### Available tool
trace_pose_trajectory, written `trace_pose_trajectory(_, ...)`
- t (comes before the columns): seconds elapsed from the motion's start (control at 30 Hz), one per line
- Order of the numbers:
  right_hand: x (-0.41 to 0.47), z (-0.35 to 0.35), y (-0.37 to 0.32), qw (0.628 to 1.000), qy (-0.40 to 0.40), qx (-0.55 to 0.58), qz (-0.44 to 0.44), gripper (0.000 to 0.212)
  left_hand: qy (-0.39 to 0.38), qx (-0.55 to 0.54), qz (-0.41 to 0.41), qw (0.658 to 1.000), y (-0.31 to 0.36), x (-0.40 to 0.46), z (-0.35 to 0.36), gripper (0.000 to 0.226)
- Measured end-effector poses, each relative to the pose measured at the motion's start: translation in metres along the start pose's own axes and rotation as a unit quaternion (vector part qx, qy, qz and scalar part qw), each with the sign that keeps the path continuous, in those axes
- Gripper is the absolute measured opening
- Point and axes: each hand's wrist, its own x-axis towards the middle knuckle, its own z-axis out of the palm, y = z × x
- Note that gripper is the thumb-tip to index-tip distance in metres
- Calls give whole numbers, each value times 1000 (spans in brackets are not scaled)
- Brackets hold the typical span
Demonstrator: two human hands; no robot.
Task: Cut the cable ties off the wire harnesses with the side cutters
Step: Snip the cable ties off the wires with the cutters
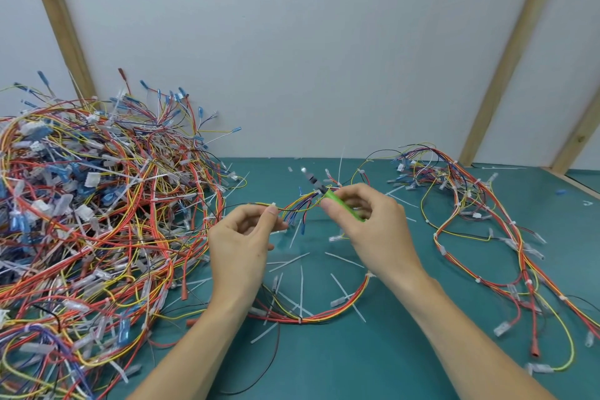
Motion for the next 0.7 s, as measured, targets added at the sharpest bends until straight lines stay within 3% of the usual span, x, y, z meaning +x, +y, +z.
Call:
trace_pose_trajectory(0.17, 0, 4, -2, 998, -25, 56, 33, 15, -35, -38, -29, 998, 2, 1, 2, 13)
trace_pose_trajectory(0.27, -1, 5, -2, 992, -49, 102, 54, 3, -54, -94, -78, 991, 5, 2, 2, 9)
trace_pose_trajectory(0.37, 0, 7, 3, 990, -82, 88, 69, 28, -63, -136, -113, 982, 7, 2, 1, 9)
trace_pose_trajectory(0.47, -1, 8, 5, 991, -114, 46, 45, 33, -71, -150, -128, 978, 7, 3, 1, 8)
trace_pose_trajectory(0.6, -4, 12, 5, 994, -103, 12, 25, 24, -59, -120, -123, 983, 5, 1, 2, 10)
trace_pose_trajectory(0.7, -2, 11, 5, 997, -38, 55, 45, 24, -29, -120, -125, 984, 4, 3, 0, 3)
